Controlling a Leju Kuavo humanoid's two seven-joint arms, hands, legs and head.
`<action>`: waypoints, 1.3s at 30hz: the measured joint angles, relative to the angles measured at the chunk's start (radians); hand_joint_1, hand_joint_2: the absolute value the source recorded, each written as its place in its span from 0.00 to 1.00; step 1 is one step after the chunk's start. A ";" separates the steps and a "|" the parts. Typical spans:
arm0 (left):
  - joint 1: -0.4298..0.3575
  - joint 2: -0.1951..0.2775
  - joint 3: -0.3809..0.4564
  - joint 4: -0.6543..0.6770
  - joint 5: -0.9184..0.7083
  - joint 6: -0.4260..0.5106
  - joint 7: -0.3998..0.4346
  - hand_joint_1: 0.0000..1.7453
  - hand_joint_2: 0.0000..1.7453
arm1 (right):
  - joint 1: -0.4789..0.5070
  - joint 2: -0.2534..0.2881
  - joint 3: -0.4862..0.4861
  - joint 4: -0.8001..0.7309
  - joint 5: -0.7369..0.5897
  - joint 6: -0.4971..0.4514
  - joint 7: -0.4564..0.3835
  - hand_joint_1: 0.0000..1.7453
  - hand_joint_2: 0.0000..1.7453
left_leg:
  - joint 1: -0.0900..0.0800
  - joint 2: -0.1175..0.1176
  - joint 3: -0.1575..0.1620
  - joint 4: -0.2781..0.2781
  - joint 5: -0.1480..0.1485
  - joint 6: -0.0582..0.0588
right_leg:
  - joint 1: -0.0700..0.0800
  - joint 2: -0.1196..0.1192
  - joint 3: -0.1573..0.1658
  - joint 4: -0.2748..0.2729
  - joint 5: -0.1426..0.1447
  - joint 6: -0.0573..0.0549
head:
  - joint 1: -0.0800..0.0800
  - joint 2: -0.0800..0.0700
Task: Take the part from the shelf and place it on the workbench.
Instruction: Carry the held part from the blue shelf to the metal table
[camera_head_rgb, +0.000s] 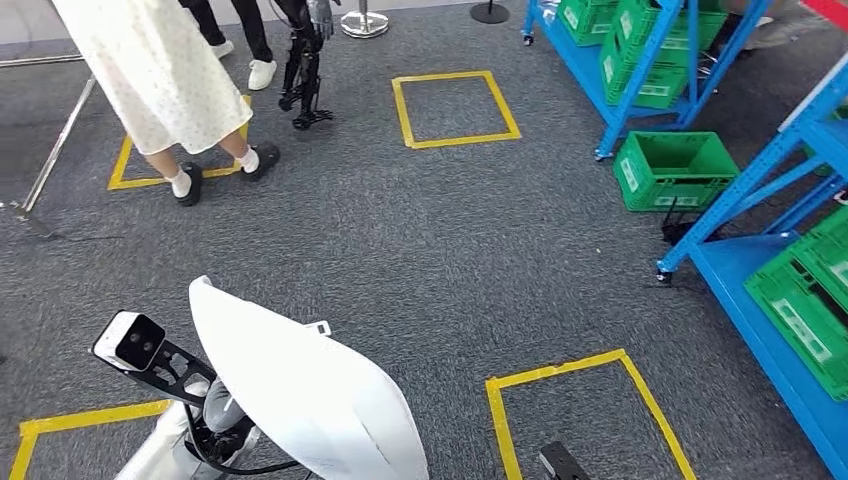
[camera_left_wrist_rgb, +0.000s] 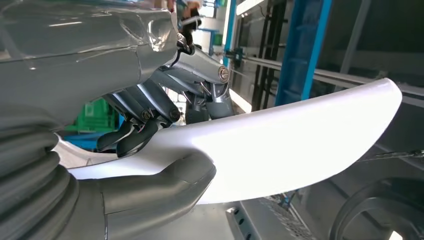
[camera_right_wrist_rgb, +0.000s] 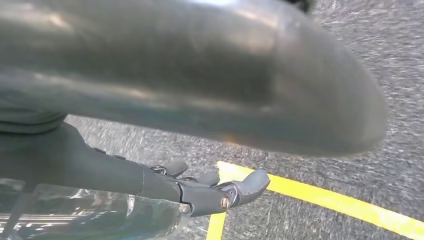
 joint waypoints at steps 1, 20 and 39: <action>0.001 0.000 -0.001 0.002 -0.001 0.000 0.000 1.00 1.00 | 0.002 -0.001 0.000 0.001 0.000 0.000 0.000 0.00 0.00 | 0.000 -0.017 0.000 0.000 0.000 0.000 | -0.002 0.004 -0.027 0.039 -0.007 0.005 | 0.000 0.000; 0.006 0.006 -0.005 0.006 -0.002 0.000 0.000 1.00 1.00 | -0.003 -0.003 -0.003 0.004 0.000 0.000 0.001 0.00 0.00 | 0.013 0.050 -0.100 0.183 -0.054 -0.045 | -0.004 -0.063 0.103 -0.225 0.107 -0.011 | -0.008 0.000; 0.003 0.001 -0.005 0.005 -0.017 0.002 0.002 1.00 1.00 | -0.003 -0.004 -0.017 0.005 0.015 0.009 0.001 0.00 0.00 | 0.007 -0.108 -0.016 0.040 -0.024 -0.035 | -0.015 0.049 0.050 -0.214 0.141 0.034 | 0.000 0.000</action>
